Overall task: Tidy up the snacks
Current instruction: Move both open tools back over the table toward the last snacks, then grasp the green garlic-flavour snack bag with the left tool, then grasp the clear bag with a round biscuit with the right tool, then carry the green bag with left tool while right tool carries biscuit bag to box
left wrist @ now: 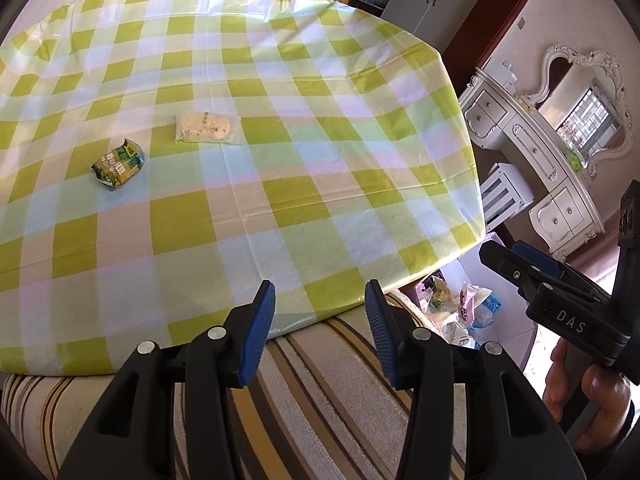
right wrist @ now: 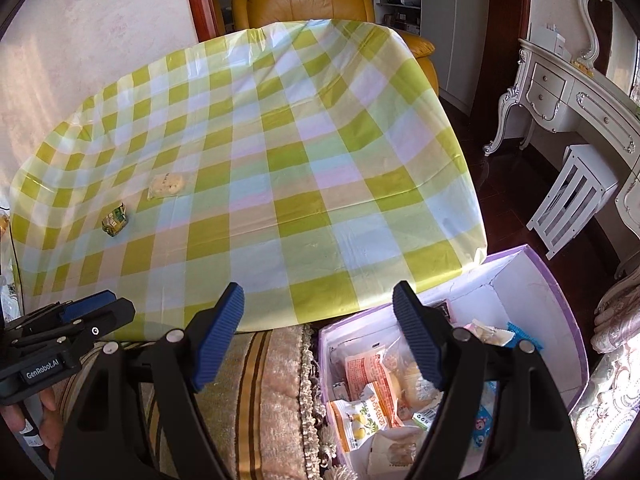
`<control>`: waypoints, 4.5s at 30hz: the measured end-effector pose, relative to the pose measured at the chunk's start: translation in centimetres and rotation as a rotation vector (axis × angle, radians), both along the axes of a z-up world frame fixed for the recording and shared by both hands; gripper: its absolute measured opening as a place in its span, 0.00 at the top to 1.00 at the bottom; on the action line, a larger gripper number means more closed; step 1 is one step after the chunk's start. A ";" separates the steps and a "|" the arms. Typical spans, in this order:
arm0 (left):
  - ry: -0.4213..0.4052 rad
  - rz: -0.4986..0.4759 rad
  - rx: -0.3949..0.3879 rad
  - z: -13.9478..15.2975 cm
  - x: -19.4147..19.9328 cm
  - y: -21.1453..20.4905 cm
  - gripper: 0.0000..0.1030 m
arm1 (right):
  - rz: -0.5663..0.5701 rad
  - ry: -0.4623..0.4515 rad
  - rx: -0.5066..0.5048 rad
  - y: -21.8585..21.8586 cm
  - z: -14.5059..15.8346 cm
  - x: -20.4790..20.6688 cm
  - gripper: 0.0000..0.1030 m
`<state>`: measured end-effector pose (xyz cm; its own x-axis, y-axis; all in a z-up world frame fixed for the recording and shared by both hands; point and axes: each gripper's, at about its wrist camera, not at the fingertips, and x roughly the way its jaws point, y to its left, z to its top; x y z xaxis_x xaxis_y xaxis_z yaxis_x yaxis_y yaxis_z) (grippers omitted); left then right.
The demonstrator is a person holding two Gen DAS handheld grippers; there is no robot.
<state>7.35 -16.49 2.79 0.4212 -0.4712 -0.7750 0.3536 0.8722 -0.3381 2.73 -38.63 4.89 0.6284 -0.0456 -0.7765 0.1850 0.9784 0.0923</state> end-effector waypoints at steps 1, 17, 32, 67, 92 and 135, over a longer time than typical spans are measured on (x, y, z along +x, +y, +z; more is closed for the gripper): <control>-0.005 0.019 0.003 0.0 0.3 0.7 0.56 | 0.004 0.005 0.002 0.3 -0.2 0.4 0.25; -0.096 0.266 0.110 -0.2 7.6 10.8 0.56 | 0.127 0.005 0.024 6.6 -0.9 8.5 0.25; -0.172 0.106 0.272 -2.1 13.0 9.8 0.39 | 0.195 0.033 -0.023 10.2 -1.5 14.8 0.25; -0.159 0.150 0.255 -5.4 15.9 11.7 0.63 | 0.576 0.167 -0.124 17.7 -7.4 28.3 0.24; -0.037 0.211 0.324 -5.5 13.6 11.2 0.68 | 0.338 0.131 -0.100 16.7 -7.4 19.8 0.66; -0.049 -0.003 0.138 -0.7 2.7 -1.3 0.70 | 0.114 0.081 -0.098 4.2 -3.6 4.7 0.66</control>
<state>10.03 -17.78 2.06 0.4587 -0.3633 -0.8109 0.3695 0.9079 -0.1977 7.42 -34.46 1.26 0.5697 -0.0555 -0.8199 0.0750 0.9971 -0.0153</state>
